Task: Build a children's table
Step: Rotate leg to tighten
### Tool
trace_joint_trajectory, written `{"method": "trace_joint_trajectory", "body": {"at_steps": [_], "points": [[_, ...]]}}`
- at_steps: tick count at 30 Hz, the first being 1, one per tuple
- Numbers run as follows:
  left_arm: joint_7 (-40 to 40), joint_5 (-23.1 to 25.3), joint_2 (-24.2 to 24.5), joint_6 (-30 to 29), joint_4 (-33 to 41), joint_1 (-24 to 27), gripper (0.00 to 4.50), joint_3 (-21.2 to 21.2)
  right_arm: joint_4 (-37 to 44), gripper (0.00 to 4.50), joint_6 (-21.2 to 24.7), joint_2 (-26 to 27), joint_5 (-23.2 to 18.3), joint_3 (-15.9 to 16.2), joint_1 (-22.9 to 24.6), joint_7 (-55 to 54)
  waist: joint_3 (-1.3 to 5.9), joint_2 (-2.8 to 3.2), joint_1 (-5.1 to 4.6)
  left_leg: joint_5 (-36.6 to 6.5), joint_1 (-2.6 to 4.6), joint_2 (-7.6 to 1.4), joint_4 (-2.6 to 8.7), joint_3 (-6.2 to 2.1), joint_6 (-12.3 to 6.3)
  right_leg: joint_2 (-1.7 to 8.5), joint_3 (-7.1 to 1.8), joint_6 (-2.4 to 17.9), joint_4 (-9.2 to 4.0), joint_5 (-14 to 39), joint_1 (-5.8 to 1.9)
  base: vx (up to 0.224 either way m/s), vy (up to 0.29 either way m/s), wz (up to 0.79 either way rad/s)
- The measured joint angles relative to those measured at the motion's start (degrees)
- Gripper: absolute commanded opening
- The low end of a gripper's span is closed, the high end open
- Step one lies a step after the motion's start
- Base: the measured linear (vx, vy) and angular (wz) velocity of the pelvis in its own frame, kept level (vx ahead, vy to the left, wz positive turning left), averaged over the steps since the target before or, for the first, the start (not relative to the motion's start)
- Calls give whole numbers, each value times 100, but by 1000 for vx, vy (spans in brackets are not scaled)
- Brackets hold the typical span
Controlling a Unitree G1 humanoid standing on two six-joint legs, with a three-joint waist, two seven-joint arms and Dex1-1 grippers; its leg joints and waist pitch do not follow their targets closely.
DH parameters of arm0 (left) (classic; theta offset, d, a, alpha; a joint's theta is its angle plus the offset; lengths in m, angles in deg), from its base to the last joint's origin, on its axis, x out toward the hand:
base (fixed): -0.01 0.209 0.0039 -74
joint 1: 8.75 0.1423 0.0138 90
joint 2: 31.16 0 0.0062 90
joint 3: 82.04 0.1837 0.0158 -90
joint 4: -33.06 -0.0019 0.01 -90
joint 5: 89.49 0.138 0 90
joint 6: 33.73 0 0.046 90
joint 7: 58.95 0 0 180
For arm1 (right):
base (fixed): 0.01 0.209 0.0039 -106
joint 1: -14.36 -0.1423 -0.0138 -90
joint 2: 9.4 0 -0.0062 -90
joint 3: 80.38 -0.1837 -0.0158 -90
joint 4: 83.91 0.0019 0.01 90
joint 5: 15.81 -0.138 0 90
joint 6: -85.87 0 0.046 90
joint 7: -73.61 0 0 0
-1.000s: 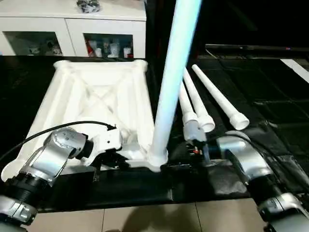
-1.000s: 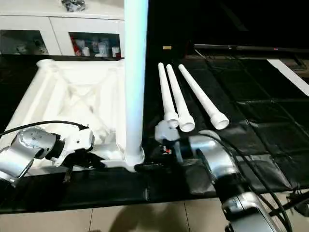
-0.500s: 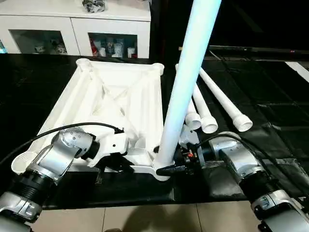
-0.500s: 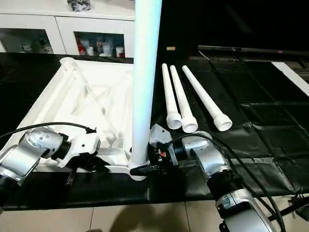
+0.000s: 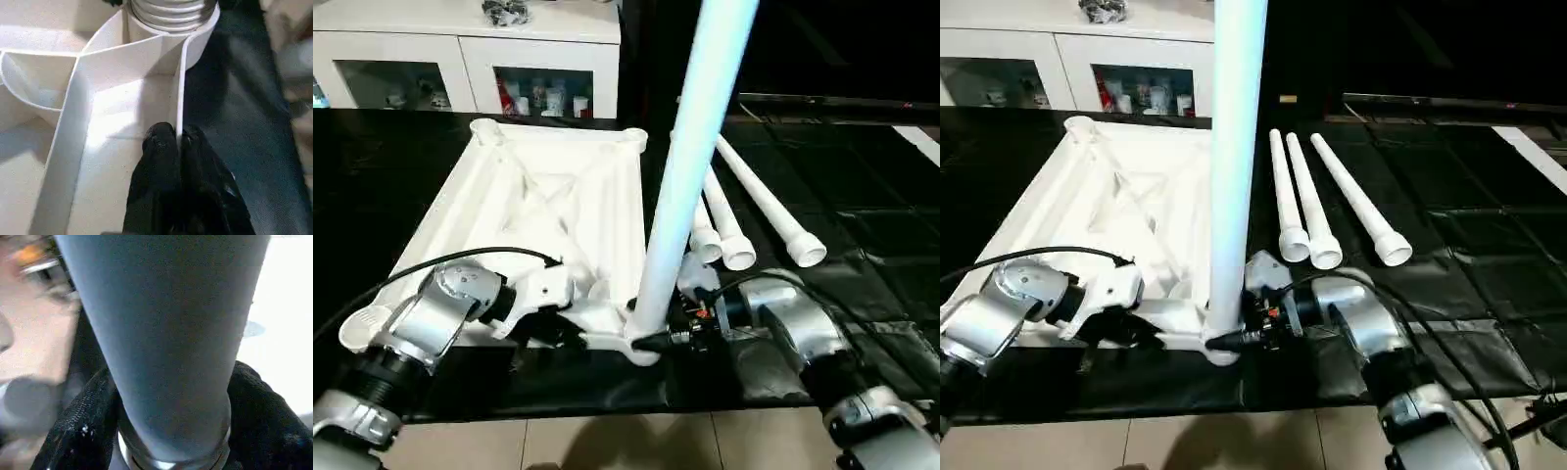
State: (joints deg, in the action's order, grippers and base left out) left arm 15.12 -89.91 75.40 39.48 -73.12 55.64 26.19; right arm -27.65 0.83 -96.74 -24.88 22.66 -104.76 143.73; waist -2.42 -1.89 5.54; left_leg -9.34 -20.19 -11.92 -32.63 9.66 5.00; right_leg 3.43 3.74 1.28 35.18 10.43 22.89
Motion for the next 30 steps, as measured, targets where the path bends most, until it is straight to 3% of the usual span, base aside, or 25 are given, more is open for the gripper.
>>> {"method": "trace_joint_trajectory", "body": {"at_steps": [6, 9, 15, 18, 26, 30], "points": [[-1235, 22, -506, -1183, 382, 147, 0, -439, -200, 270, 117, 697, 153, -480, -7, -2003, -7, -7, -277, 6, 10, -5, 9, 0, 12, -3, -1, -7, 7, 1, 11, 0, 0, 0], [-2078, 198, -1010, -1861, 585, 138, 0, -682, -561, 270, 324, 1214, 224, -812, -327, -3289, -4, -2, -366, 6, 9, -4, 18, 2, 13, -3, -3, -5, 5, 0, 16, 0, 0, 0], [-2857, 286, -1540, -2317, 742, 99, 0, -821, -830, 270, 411, 1416, 359, -930, -652, -4166, 1, 17, -318, -7, -4, 1, 41, 6, 1, -1, -2, 15, -23, -7, 20, 0, 0, 0], [-2866, 291, -1540, -2317, 750, 94, 0, -802, -830, 339, 361, 1431, 390, -956, -637, -4169, 1, 17, -308, -11, -12, 1, 40, 7, -1, -1, -2, 15, -24, -4, 21, 0, 0, 0], [-2782, 298, -1279, -2102, 758, 105, 0, -630, -734, 395, 51, 1443, 284, -1013, -344, -3871, -1, 14, -331, -12, -4, -1, 33, 5, 2, -2, -1, 18, -20, -6, 21, 0, 0, 0], [-2519, 303, -1078, -1808, 714, 106, 0, -523, -544, 438, -77, 1220, 246, -891, -94, -3466, -2, 15, -318, -11, -9, -1, 35, 5, 1, -2, 1, 18, -20, -6, 25, 0, 0, 0]]}}
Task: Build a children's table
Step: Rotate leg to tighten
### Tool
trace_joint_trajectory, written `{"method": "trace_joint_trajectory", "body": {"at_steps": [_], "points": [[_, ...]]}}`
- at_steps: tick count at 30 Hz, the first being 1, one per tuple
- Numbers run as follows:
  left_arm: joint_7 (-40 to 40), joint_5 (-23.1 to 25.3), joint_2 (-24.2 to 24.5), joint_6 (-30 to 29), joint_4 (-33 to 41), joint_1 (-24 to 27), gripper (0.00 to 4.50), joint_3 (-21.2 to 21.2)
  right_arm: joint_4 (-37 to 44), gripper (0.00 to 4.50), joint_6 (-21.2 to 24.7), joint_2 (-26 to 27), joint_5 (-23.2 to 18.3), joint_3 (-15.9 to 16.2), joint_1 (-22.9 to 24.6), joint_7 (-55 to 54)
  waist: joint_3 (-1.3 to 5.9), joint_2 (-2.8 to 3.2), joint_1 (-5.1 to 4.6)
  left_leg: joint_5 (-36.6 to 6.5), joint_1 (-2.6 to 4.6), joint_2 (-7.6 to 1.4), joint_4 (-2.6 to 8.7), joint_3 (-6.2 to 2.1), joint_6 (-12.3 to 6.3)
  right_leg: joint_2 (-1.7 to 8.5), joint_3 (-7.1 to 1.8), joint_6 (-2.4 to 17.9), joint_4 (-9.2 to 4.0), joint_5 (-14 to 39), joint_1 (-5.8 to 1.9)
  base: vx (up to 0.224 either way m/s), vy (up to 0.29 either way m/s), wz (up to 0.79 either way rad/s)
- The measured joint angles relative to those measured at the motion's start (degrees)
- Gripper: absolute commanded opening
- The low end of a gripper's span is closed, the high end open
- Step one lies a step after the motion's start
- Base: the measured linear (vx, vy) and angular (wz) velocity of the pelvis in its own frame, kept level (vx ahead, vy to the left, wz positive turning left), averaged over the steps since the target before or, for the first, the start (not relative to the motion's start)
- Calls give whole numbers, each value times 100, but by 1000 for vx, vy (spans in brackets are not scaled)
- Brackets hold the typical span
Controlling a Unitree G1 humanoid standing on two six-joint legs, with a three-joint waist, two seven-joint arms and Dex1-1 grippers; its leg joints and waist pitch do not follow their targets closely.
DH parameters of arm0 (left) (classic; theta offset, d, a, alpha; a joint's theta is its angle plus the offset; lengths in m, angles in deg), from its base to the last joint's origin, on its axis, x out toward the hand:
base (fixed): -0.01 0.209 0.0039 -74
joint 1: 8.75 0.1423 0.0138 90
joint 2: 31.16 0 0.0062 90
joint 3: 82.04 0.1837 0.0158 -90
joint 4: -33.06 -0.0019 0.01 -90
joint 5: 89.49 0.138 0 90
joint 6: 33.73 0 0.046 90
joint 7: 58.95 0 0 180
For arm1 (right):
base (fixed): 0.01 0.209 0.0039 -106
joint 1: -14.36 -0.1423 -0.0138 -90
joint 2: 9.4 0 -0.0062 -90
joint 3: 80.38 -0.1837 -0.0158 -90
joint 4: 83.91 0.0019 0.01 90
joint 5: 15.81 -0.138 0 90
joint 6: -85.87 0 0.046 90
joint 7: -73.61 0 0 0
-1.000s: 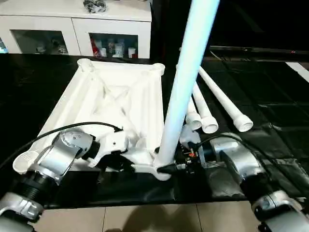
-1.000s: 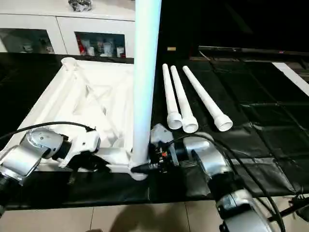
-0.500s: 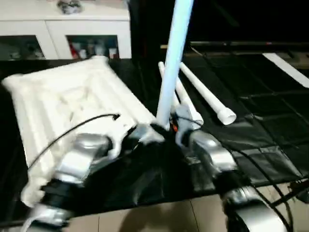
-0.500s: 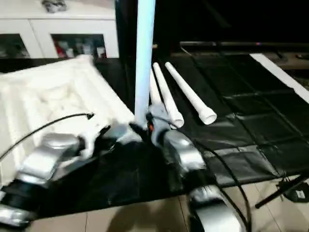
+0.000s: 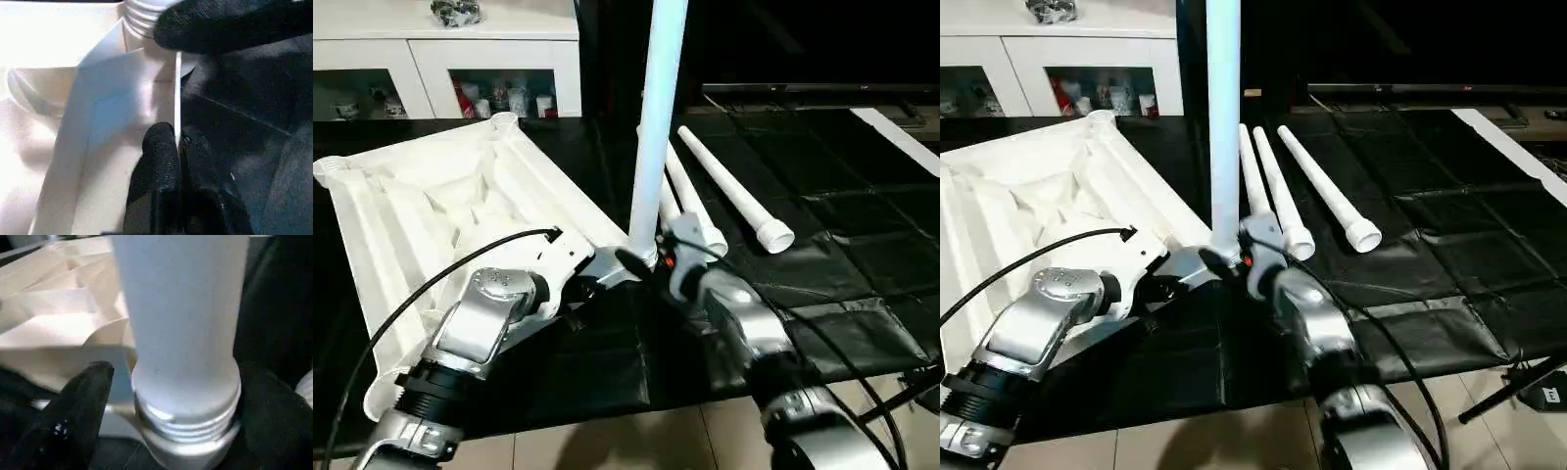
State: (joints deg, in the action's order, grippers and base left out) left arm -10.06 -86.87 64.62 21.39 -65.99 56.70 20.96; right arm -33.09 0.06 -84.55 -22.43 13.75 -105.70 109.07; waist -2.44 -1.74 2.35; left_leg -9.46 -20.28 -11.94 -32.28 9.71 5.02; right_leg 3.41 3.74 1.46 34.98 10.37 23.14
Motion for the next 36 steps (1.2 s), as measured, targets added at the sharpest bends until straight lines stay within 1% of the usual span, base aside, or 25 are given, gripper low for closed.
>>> {"method": "trace_joint_trajectory", "body": {"at_steps": [1, 5, 7, 8, 10, 12, 13, 16, 17, 19, 23, 26, 27, 31, 32, 35, 36], "points": [[111, -3, 65, 115, -33, 0, 0, 32, 86, 445, -9, -99, -2, 49, 83, 179, 0, 0, 12, 0, -1, 0, -1, 0, 0, 0, 1, 0, 0, 0, 0, 0, 0, 0], [663, -74, 469, 724, -272, -6, 0, 126, 529, 445, -8, -611, -83, 151, 360, 1055, -1, -2, 64, 1, -3, 0, -6, 0, -1, 0, 3, 0, 1, -1, -1, 0, 0, 0], [1023, -82, 726, 1149, -440, -26, 0, 195, 785, 445, -2, -915, -251, 219, 401, 1684, -2, -2, 92, 1, -1, 0, -11, -1, -1, -1, 3, -3, 2, -1, -3, 0, 0, 0], [1115, -85, 783, 1228, -479, -33, 0, 204, 870, 445, 1, -1012, -283, 245, 402, 1852, -2, -2, 101, 1, -1, 0, -13, -1, -1, -1, 2, -5, 2, 0, -4, 0, 0, 0], [1544, -134, 1012, 1582, -610, -54, 0, 277, 1205, 445, 69, -1403, -452, 355, 403, 2592, -1, -4, 125, 0, 0, 1, -15, -2, -1, 0, 1, -7, 1, 1, -9, 0, 0, 0], [1778, -165, 1131, 1733, -658, -62, 0, 320, 1317, 445, 88, -1560, -496, 430, 401, 2945, 1, -8, 153, 0, 0, 2, -15, -1, -1, 0, 2, -5, 0, 0, -13, 0, 0, 0], [1931, -164, 1204, 1841, -713, -108, 0, 379, 1359, 445, 95, -1645, -496, 553, 396, 3185, 1, -8, 173, 0, -1, 2, -14, -1, -1, 0, 2, -4, 0, -1, -12, 0, 0, 0], [2231, -157, 1334, 2089, -815, -188, 0, 509, 1331, 445, 32, -1759, -455, 770, 365, 3549, 0, -7, 236, 1, -1, 2, -16, 0, -1, 0, 2, -3, 1, -1, -11, 0, 0, 0], [2313, -153, 1363, 2163, -852, -221, 0, 549, 1305, 445, 5, -1774, -422, 791, 340, 3637, 0, -7, 261, 1, -2, 2, -17, 0, -1, 0, 2, -2, 2, -1, -11, 0, 0, 0], [2548, -127, 1411, 2340, -919, -274, 0, 651, 1131, 445, -147, -1781, -323, 917, 213, 3824, 0, -9, 291, 1, -1, 2, -19, 1, -1, 0, 2, -2, 3, -1, -11, 0, 0, 0], [2858, -119, 1441, 2659, -1053, -364, 0, 781, 900, 445, -314, -1749, -205, 1083, -10, 4017, 0, -13, 328, 1, -4, 3, -23, 1, -1, 2, 1, -1, 3, -2, -14, 0, 0, 0], [3037, -116, 1456, 2787, -1076, -419, 0, 871, 719, 445, -332, -1677, -173, 1159, -152, 4056, -1, -17, 353, 1, -6, 2, -22, 1, 0, 2, 2, -1, 3, -2, -13, 0, 0, 0], [3072, -115, 1455, 2803, -1076, -430, 0, 899, 689, 419, -345, -1658, -172, 1186, -162, 4076, -1, -18, 363, 0, -6, 2, -22, 1, 0, 2, 2, -1, 3, -2, -14, 0, 0, 0], [3143, -119, 1452, 2893, -1076, -468, 0, 953, 568, 419, -360, -1630, -171, 1274, -163, 4250, -1, -18, 399, 0, -7, 2, -23, 3, 0, 2, 2, 0, 4, -2, -13, 0, 0, 0], [3157, -119, 1452, 2904, -1081, -469, 0, 957, 539, 385, -360, -1629, -171, 1282, -165, 4265, -1, -18, 401, 1, -7, 2, -24, 3, 0, 2, 2, 0, 4, -3, -13, 0, 0, 0], [3182, -118, 1450, 2923, -1109, -486, 0, 965, 472, 378, -367, -1624, -171, 1313, -170, 4346, -1, -18, 399, 1, -6, 1, -27, 2, 0, 2, 2, 0, 8, -3, -13, 0, 0, 0], [3193, -119, 1450, 2938, -1130, -493, 0, 967, 449, 353, -372, -1614, -171, 1317, -175, 4369, -1, -18, 399, 1, -6, 1, -28, 2, 0, 2, 2, 0, 9, -3, -13, 0, 0, 0]]}}
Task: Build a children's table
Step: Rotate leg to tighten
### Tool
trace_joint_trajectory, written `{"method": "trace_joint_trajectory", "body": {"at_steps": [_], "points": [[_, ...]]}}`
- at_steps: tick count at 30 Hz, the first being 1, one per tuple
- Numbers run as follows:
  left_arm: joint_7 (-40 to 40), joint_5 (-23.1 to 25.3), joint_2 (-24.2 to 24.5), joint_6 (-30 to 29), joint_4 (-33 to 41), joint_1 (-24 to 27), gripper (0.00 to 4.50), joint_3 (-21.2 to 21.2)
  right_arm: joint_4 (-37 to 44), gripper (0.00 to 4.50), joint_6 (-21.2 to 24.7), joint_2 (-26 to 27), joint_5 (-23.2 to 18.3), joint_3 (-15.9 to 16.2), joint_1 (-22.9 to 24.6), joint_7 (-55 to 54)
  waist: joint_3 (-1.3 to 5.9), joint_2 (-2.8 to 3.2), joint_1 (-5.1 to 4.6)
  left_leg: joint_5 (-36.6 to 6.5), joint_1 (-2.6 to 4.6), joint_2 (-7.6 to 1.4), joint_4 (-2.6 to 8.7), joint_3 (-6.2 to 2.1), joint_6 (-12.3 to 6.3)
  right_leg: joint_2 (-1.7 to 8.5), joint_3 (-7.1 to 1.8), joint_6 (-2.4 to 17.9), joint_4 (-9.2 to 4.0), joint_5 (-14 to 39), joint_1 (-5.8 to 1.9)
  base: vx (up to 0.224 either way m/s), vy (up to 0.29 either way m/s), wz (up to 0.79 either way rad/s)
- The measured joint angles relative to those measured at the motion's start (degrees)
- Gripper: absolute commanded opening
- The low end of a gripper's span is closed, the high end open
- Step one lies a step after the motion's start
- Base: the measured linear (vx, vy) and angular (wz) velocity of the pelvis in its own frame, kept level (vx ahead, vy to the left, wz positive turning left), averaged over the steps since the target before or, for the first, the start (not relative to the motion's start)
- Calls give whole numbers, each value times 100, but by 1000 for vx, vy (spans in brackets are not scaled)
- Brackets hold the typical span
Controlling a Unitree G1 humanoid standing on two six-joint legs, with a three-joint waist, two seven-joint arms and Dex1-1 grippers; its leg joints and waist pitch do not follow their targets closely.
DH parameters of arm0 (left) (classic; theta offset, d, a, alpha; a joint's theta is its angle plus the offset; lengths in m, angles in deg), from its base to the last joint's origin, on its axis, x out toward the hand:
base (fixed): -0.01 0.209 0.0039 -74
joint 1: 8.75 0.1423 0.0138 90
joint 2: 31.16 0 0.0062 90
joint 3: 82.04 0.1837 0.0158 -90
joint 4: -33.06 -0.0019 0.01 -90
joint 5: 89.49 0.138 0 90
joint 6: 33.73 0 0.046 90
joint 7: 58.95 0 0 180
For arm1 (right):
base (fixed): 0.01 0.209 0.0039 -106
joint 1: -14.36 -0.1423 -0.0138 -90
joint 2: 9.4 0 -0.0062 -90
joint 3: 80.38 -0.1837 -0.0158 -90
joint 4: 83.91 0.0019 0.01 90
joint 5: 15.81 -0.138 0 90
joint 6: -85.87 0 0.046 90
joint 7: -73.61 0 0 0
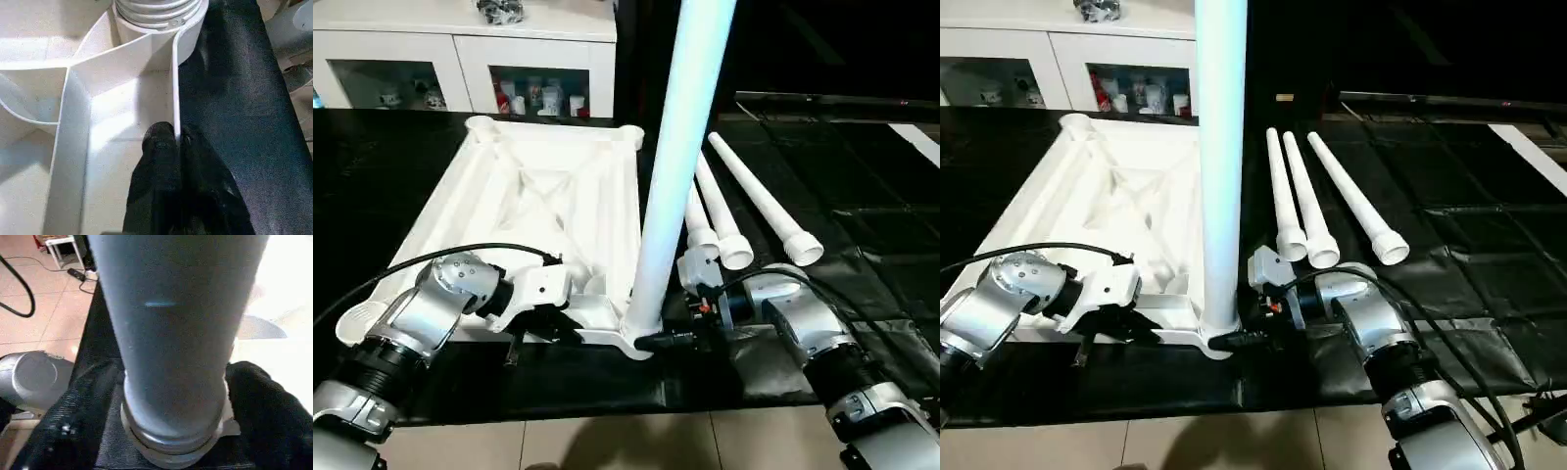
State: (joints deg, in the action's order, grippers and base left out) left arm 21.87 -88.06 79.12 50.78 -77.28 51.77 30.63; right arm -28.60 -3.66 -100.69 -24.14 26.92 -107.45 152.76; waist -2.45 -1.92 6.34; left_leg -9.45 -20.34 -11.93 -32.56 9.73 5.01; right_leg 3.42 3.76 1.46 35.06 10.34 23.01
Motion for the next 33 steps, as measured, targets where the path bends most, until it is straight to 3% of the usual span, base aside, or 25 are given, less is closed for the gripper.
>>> {"method": "trace_joint_trajectory", "body": {"at_steps": [11, 15, 20, 24, 25, 27, 33], "points": [[39, -6, -27, 90, -108, -39, 0, 3, -212, 271, -111, 67, -3, 5, -133, 78, 0, 0, 10, 0, 0, 0, 0, 0, 0, 0, 0, 0, 1, 0, 0, 0, 0, 0], [41, -44, -59, 8, -124, -39, 0, -28, -208, 264, -72, 73, -18, -12, -121, 78, 0, 1, 15, 0, 2, 0, 0, 0, 0, 0, 0, 0, 2, 0, -1, 0, 0, 0], [-249, -139, -282, -538, -11, 73, 0, -208, 66, 263, 289, 182, -160, -310, 234, -311, 0, 3, 21, 0, 10, 1, -10, -1, 0, 2, -1, 3, 7, -2, -10, 0, 0, 0], [-1094, -161, -690, -1310, 71, 224, 0, -610, 64, 262, 504, 500, -67, -671, 346, -1485, 0, 4, -78, 3, 34, -1, -13, -6, 3, 2, -7, -20, 16, 10, -23, 0, 0, 0], [-1593, -120, -916, -1713, 90, 211, 0, -783, -64, 262, 586, 795, 17, -887, 293, -2321, 0, 3, -165, 11, 35, -2, -15, -8, 16, 1, -8, -22, 25, 11, -18, 0, 0, 0], [-1966, -125, -1122, -2102, 142, 196, 0, -883, -178, 262, 666, 1016, 66, -1020, 212, -2988, 1, 19, -253, 15, 33, 0, -11, -14, 23, 6, 2, -26, 10, 13, -14, 0, 0, 0], [-3245, 4, -1841, -3094, 513, 227, 0, -1298, -882, 262, 691, 1645, 221, -1298, -365, -4728, 4, 38, -385, 13, 27, 5, 0, -12, 21, 5, -4, -23, 3, 9, 5, 0, 0, 0]]}}
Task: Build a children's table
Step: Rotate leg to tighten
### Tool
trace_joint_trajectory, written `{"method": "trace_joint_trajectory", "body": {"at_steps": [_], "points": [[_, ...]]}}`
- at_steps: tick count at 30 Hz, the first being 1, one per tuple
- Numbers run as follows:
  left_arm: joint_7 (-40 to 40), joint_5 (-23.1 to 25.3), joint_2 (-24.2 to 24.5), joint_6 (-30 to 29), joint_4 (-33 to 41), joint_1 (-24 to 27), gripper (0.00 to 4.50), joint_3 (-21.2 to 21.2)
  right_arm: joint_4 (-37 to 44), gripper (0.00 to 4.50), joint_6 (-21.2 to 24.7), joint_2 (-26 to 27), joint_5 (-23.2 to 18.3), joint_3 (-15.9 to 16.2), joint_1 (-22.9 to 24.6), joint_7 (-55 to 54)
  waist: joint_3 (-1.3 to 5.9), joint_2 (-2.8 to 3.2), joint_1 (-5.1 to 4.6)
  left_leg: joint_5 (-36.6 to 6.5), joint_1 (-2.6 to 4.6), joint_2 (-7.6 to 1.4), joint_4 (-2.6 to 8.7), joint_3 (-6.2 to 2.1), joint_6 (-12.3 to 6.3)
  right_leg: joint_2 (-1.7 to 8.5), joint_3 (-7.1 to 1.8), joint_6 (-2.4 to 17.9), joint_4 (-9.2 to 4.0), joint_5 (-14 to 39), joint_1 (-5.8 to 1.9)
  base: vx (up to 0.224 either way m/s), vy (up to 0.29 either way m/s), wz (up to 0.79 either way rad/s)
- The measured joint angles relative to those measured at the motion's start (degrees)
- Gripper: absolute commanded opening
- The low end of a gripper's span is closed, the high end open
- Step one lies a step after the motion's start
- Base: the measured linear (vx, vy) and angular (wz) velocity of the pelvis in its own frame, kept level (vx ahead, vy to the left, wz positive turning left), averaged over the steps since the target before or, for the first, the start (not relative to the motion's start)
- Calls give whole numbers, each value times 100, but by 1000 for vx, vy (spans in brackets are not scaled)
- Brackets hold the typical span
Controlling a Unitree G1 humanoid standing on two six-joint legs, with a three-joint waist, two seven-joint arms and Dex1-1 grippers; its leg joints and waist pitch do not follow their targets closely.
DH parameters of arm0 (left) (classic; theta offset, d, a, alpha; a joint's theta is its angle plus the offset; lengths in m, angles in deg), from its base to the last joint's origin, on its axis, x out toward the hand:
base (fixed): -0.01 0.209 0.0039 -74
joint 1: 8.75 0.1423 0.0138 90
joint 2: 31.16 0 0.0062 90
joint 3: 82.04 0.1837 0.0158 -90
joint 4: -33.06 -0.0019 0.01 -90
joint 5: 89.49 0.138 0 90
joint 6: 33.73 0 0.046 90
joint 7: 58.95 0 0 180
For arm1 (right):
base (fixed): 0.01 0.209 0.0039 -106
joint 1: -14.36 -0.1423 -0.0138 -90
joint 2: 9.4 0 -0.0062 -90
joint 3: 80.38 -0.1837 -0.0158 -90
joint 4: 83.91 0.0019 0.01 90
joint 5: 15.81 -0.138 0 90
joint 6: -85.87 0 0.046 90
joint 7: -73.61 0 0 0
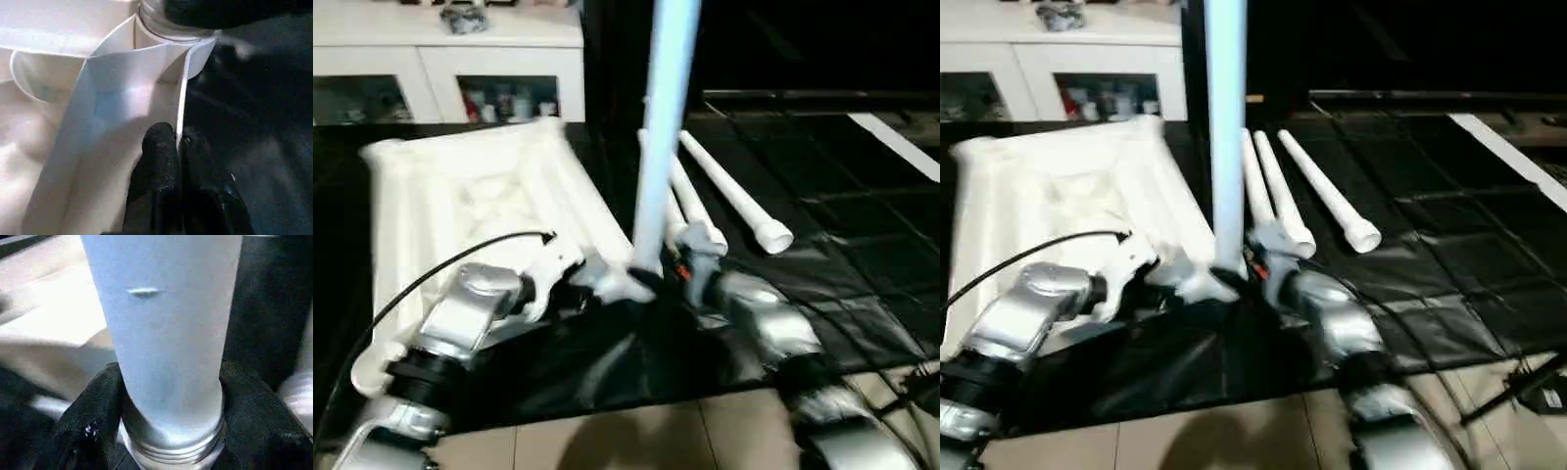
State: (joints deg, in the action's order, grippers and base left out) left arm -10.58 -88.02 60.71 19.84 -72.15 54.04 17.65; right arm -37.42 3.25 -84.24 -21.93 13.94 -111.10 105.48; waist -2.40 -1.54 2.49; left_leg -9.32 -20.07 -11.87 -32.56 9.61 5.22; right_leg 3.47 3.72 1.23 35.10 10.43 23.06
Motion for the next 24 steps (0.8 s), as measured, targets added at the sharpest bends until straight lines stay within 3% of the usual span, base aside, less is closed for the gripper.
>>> {"method": "trace_joint_trajectory", "body": {"at_steps": [2, 4, 12, 18, 24], "points": [[-253, 16, -154, -192, 181, 41, 0, -43, -6, 262, 15, 27, 16, -6, -47, -202, 0, 0, 28, -13, -3, 2, 1, 6, -17, -1, -2, 29, -1, -23, 5, 28, 0, 3], [-359, 63, -200, -269, 349, 103, 0, -46, 7, 318, -2, 50, 18, -55, -51, -221, 1, 2, 53, -23, -15, 1, 20, 9, -16, -4, 1, 25, -11, -16, 8, 55, -1, 4], [-520, 72, -138, -328, 524, 160, 0, 29, 75, 386, -93, 209, 21, -152, 61, -258, 1, 1, 23, -46, -35, -4, 20, 11, -8, -8, 2, 30, -13, 2, 15, 0, 0, 0], [-66, 96, 334, 94, 559, 216, 0, 294, 321, 442, -275, -1, -30, -11, 321, 281, -3, -6, 27, -46, -18, -4, 16, 9, -5, -8, 4, 30, -10, 0, 15, 0, 0, 0], [830, 50, 1030, 854, 470, 294, 0, 434, 712, 442, -337, -663, -80, 265, 673, 1562, -10, -18, 101, -46, -21, -3, 8, 8, -6, -9, 7, 29, -10, -1, 14, 0, 0, 0]]}}
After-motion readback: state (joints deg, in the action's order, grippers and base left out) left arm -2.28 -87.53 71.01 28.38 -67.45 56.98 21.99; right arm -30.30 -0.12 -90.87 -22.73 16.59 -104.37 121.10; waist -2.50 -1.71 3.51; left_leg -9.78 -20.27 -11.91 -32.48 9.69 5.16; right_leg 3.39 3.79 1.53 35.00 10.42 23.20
